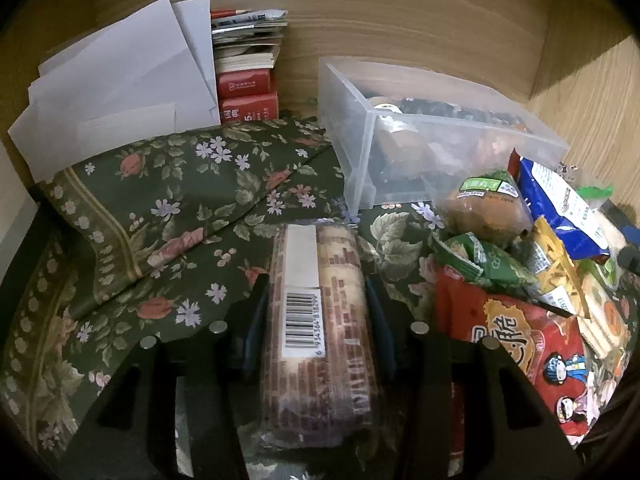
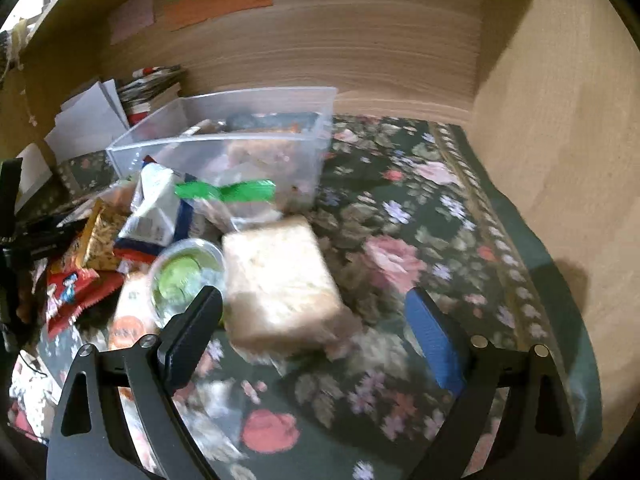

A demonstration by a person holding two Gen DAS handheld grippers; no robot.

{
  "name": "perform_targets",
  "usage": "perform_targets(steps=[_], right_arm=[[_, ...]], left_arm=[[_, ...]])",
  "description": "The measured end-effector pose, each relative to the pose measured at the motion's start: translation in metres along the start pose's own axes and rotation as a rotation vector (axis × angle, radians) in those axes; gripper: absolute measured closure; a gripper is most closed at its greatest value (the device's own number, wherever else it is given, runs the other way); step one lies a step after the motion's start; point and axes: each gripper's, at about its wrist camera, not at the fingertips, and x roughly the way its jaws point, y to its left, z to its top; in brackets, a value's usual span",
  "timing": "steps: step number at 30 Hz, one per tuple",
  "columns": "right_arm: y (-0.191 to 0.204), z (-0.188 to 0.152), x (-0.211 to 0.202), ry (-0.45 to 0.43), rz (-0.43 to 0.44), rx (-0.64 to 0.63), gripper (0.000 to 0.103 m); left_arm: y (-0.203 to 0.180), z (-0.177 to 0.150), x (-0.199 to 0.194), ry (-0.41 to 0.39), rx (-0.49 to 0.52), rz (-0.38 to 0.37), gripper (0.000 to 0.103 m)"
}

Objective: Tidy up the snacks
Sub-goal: 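Grasp the barcoded biscuit pack with left tool while right tool approaches the wrapped bread square, then grasp and lift the bread square with right tool while left tool carries the pack to the box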

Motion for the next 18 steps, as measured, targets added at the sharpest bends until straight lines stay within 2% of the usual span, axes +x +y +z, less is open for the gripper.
perform_targets(steps=[7,9,11,13,15,17,18], right_arm=[[0.007,-0.009,0.008,0.038,-0.009,-0.031,0.013],[0.008,-0.005,0.016,0.045,-0.004,-0.028,0.017],[0.008,0.0,0.024,0.053,0.004,-0.026,0.024],[0.007,0.005,0.032,0.06,0.032,-0.023,0.026],[0.009,0.008,0.036,0.054,0.045,-0.027,0.033],[0.011,0.01,0.038,0.055,0.065,-0.029,0.049],[0.011,0.011,0.039,0.052,0.063,-0.026,0.049]], left_arm=[[0.0,-0.004,-0.008,-0.018,0.001,0.005,0.058],[-0.001,-0.008,-0.015,-0.027,-0.001,0.013,0.058],[0.001,-0.011,-0.022,-0.035,-0.008,0.019,0.058],[0.004,-0.012,-0.029,-0.047,-0.014,0.028,0.058],[0.006,-0.012,-0.036,-0.061,-0.019,0.037,0.058],[0.007,-0.011,-0.041,-0.073,-0.024,0.039,0.058],[0.007,-0.011,-0.044,-0.082,-0.027,0.039,0.058]])
